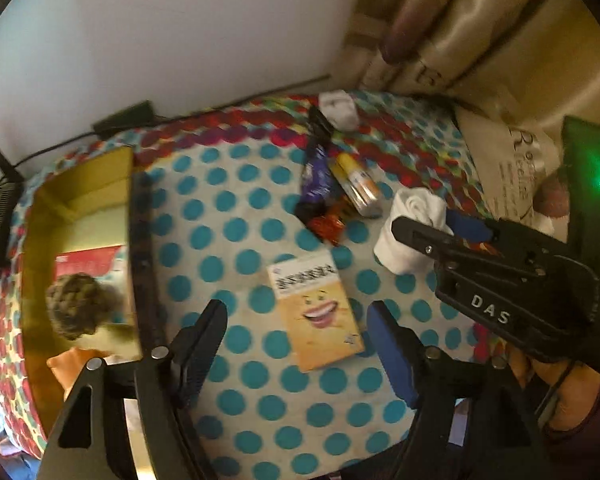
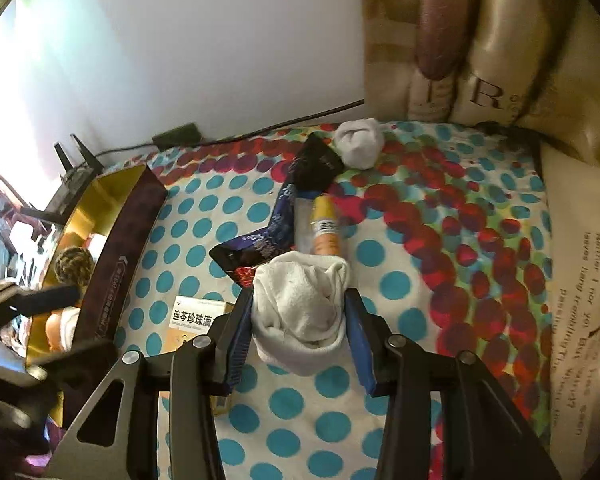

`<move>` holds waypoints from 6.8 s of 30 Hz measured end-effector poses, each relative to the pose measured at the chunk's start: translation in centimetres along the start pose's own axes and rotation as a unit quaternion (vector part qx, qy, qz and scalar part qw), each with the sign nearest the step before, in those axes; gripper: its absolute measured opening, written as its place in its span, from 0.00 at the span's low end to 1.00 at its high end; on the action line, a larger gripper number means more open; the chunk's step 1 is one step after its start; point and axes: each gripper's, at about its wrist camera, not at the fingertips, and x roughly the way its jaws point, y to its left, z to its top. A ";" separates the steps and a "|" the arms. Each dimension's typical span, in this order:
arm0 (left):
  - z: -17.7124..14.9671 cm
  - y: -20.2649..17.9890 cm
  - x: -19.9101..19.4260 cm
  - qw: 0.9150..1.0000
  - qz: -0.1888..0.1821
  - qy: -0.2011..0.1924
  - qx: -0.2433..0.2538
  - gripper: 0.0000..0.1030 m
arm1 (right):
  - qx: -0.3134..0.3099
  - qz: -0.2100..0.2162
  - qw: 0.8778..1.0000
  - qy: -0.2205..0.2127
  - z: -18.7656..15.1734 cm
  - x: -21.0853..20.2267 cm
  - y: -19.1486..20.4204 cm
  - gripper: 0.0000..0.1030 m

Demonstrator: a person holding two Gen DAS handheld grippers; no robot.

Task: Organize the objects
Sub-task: 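Grasp a white sock with the right tool while the left tool grasps the yellow medicine box, then carry the yellow box into the tray with the left tool while the right tool drops the sock there, then grasp the knotted white sock with the right tool, then grasp the purple candy bar with the left tool while the right tool holds the sock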

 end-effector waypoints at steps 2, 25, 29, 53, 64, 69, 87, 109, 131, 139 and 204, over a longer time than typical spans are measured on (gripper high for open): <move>0.3 -0.4 0.9 1.000 -0.003 0.013 -0.005 0.74 | 0.003 0.001 1.000 -0.001 -0.2 -0.4 -0.6 0.41; 0.2 0.7 8.3 0.983 0.020 0.123 -0.133 0.77 | -0.002 0.034 0.999 0.021 -1.0 -0.1 -3.8 0.43; 0.2 0.6 7.8 0.986 0.018 0.097 -0.133 0.53 | -0.003 0.036 0.999 0.022 -1.0 0.0 -4.1 0.43; -0.6 1.2 -3.2 0.989 0.108 -0.072 -0.076 0.52 | -0.015 0.048 0.999 -0.009 -0.3 -1.8 -2.3 0.43; -6.1 8.6 -7.4 0.974 0.145 -0.084 -0.152 0.52 | -0.057 0.080 0.995 -0.011 0.8 -1.2 2.4 0.43; -9.1 11.6 -8.0 0.967 0.155 -0.075 -0.188 0.52 | -0.085 0.097 0.992 -0.009 1.2 -1.0 5.2 0.43; -13.4 16.7 -5.5 0.962 0.122 -0.018 -0.242 0.53 | -0.146 0.119 0.982 0.003 1.4 -0.2 11.7 0.43; -13.6 17.9 -9.8 0.952 0.156 -0.073 -0.251 0.65 | -0.245 0.200 0.948 0.038 0.6 0.9 21.0 0.43; -12.7 19.5 -12.0 0.940 0.176 -0.106 -0.273 0.65 | -0.313 0.199 0.928 0.039 -0.3 4.1 26.3 0.63; -9.4 18.1 -12.0 0.946 0.174 -0.128 -0.241 0.65 | -0.240 0.198 0.949 -0.039 2.8 -0.5 19.8 0.79; 16.8 -0.3 14.0 0.997 -0.051 0.064 -0.016 0.68 | 0.101 0.049 0.993 -0.028 6.2 0.1 -12.0 0.38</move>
